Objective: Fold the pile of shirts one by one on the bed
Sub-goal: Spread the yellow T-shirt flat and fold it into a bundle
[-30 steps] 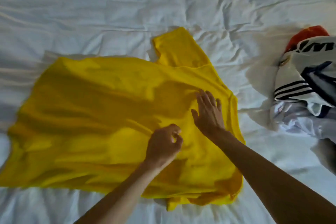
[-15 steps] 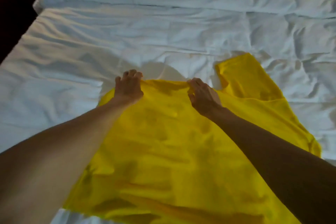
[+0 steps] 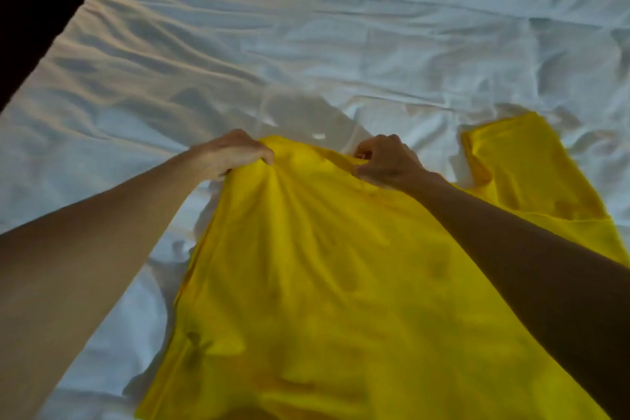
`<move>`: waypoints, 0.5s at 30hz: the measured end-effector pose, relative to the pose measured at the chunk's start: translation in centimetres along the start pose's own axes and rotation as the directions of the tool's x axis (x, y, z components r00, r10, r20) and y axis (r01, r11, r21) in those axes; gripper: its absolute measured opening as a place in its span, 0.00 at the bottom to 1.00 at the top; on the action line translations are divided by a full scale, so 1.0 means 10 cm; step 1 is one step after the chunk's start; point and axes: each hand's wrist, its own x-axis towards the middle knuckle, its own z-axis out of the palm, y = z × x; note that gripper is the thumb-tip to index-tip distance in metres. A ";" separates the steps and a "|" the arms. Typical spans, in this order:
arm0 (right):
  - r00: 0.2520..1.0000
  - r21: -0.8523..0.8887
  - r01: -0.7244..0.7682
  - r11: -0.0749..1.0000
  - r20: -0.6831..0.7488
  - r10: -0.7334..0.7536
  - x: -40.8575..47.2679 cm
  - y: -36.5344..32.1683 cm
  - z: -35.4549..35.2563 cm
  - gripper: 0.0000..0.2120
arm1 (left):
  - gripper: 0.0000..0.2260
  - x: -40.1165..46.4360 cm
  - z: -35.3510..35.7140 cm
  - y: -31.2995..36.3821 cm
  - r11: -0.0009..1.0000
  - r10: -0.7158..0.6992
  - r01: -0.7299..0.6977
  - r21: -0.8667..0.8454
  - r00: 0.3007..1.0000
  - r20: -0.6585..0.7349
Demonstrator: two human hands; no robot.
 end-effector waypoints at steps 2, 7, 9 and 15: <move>0.999 0.076 -0.012 0.997 -0.034 0.015 0.05 -0.07 -0.03 0.06 | 0.06 0.01 -0.11 -0.07 0.973 -0.056 0.057 -0.222 0.998 0.010; 0.994 0.136 -0.106 0.985 0.005 0.106 0.02 -0.17 0.11 0.05 | 0.10 -0.09 -0.10 -0.19 0.843 -0.096 0.143 -0.518 0.989 0.116; 0.994 0.123 -0.108 0.987 -0.003 0.110 0.00 -0.23 0.17 0.10 | 0.26 -0.05 -0.07 -0.23 0.833 -0.144 0.178 -0.525 0.984 0.105; 0.995 0.141 -0.099 0.985 -0.018 0.102 0.13 -0.39 0.08 0.09 | 0.20 0.06 -0.10 -0.18 0.758 -0.123 -0.067 -0.649 0.962 -0.243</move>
